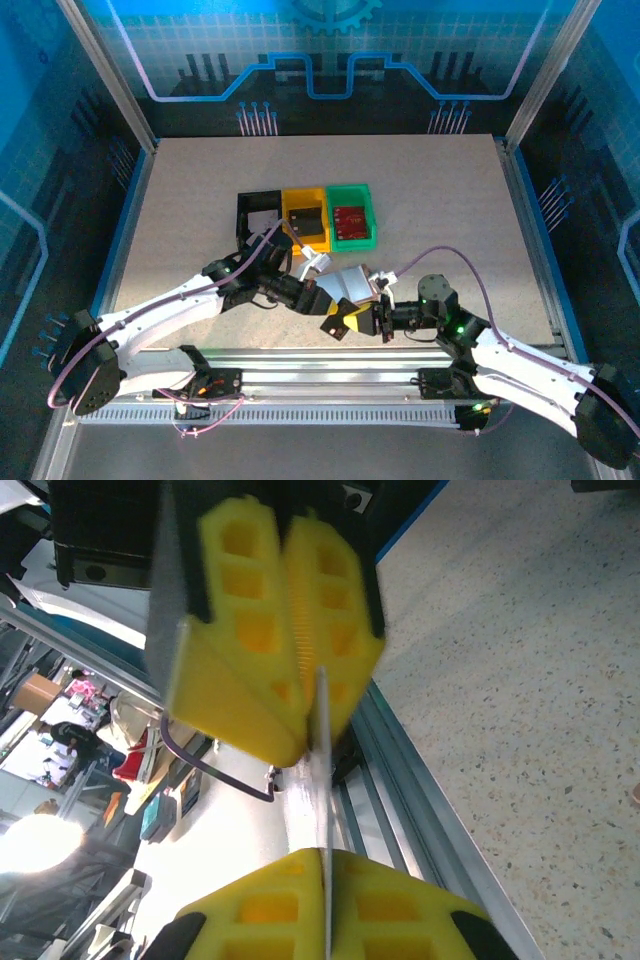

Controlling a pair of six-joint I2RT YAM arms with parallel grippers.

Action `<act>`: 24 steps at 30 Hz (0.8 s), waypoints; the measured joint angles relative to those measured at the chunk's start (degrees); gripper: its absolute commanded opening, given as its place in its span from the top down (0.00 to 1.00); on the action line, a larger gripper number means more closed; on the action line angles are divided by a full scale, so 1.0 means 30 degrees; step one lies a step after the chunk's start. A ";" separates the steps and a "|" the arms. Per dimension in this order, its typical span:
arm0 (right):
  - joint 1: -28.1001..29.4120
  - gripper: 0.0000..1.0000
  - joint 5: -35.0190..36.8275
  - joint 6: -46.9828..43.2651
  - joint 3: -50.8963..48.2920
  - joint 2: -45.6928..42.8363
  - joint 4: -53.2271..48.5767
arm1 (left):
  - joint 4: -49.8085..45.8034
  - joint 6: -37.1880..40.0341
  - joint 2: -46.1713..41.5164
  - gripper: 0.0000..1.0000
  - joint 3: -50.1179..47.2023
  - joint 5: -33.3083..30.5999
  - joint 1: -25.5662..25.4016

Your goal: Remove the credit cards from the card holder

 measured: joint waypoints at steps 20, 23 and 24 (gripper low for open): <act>0.0423 1.00 0.8429 0.5326 0.0000 -0.4401 -0.1676 | 0.9857 -0.6484 -0.5821 0.52 -0.6907 -0.8896 -0.4313; 0.1253 1.00 0.9311 0.6142 0.0000 -0.4116 -0.1413 | 1.1628 -0.7038 -0.5588 0.52 -0.7424 -1.0426 -0.4656; 0.1530 1.00 0.9602 0.6346 0.0000 -0.4095 -0.1355 | 1.2123 -0.7125 -0.5486 0.52 -0.7563 -1.0841 -0.4772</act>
